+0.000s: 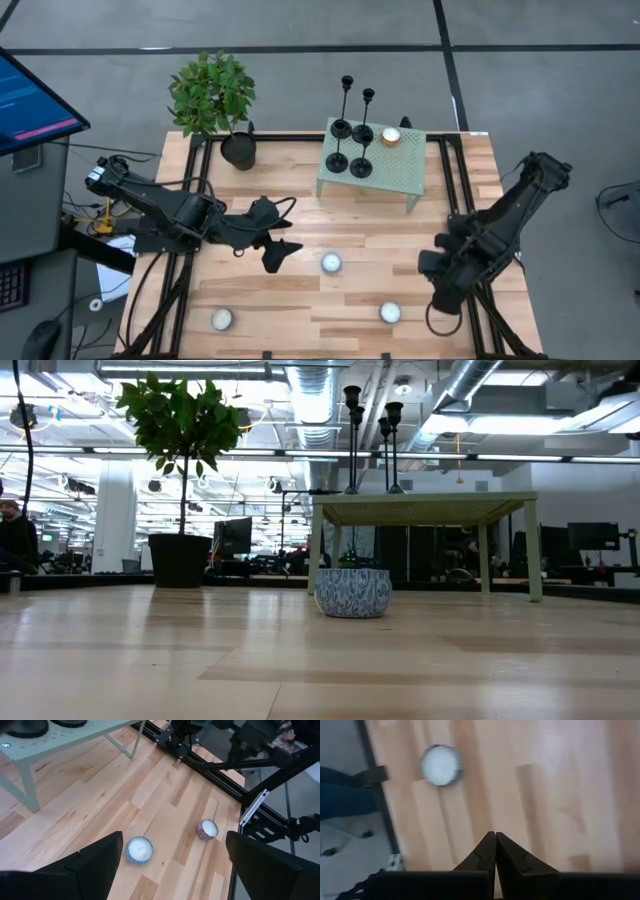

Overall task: Pick & Place candle stick holders
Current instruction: Put the red scented candle on the shelf

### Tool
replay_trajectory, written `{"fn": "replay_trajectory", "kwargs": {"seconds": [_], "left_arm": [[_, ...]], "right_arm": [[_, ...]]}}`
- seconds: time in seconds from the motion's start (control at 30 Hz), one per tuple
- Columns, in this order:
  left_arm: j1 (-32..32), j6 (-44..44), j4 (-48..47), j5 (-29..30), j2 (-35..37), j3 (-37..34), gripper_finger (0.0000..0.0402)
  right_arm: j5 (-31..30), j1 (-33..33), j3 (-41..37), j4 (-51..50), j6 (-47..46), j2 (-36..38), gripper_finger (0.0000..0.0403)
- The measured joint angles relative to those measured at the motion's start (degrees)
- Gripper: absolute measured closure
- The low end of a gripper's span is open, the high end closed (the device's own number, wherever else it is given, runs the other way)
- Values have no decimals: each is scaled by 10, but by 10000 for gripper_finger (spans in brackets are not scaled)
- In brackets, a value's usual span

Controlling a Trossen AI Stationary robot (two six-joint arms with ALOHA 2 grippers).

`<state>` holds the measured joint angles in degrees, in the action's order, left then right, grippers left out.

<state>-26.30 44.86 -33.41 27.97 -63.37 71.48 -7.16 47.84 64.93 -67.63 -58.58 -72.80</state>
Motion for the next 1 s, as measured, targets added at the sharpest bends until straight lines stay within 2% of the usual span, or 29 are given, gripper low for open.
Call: {"fn": "replay_trajectory", "kwargs": {"seconds": [0.1,0.23,0.37,0.57,0.67,0.8,1.0], "left_arm": [[0,0,0,0,0,0,46],[0,0,0,0,0,0,46],[0,0,0,-12,0,0,46],[0,4,0,-27,0,0,46],[0,4,0,-27,0,0,46],[0,4,0,-27,0,0,46],[0,1,0,-27,0,0,46]], "right_arm": [[13,13,0,19,-11,-12,387],[13,20,0,21,-34,-23,342],[17,20,0,24,-32,-33,268],[24,20,0,53,-15,-54,131],[29,18,0,62,-9,-67,89],[28,15,0,71,4,-81,63],[13,0,0,77,55,-103,67]]}}
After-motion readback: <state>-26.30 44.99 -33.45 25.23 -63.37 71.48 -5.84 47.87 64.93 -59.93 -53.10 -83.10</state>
